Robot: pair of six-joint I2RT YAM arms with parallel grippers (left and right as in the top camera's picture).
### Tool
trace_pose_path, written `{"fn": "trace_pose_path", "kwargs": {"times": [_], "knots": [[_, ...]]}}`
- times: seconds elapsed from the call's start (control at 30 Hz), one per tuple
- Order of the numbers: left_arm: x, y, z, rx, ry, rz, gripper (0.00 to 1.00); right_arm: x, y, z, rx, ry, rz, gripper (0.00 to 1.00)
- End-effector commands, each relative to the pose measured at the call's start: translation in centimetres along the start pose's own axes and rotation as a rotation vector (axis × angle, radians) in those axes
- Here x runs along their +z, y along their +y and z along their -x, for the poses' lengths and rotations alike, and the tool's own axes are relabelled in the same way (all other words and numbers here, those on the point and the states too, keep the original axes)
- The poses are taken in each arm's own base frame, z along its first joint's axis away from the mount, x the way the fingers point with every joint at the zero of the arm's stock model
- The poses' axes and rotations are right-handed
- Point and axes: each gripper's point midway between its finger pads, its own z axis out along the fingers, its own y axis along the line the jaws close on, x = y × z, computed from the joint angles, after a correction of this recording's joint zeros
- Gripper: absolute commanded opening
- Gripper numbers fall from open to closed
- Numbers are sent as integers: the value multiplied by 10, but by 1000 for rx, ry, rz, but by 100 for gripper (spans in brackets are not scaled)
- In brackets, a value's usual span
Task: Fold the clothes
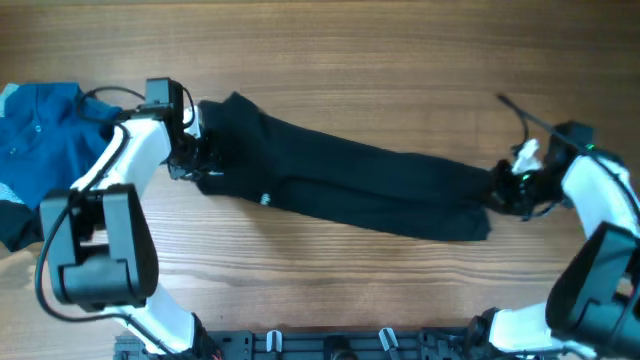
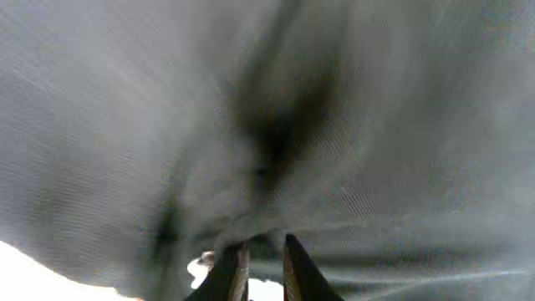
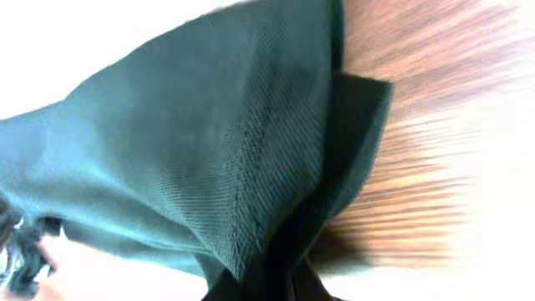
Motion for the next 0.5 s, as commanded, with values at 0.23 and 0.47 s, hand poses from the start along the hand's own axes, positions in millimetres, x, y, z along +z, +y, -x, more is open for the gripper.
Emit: {"fn": "trace_pose_path", "kwargs": {"times": [0.23, 0.47], "knots": [[-97, -37, 28, 53, -240, -118, 20, -61, 55, 21, -146, -189, -143, 4], [-97, -37, 27, 52, -238, -118, 20, 22, 127, -35, -288, -7, -164, 5]]}}
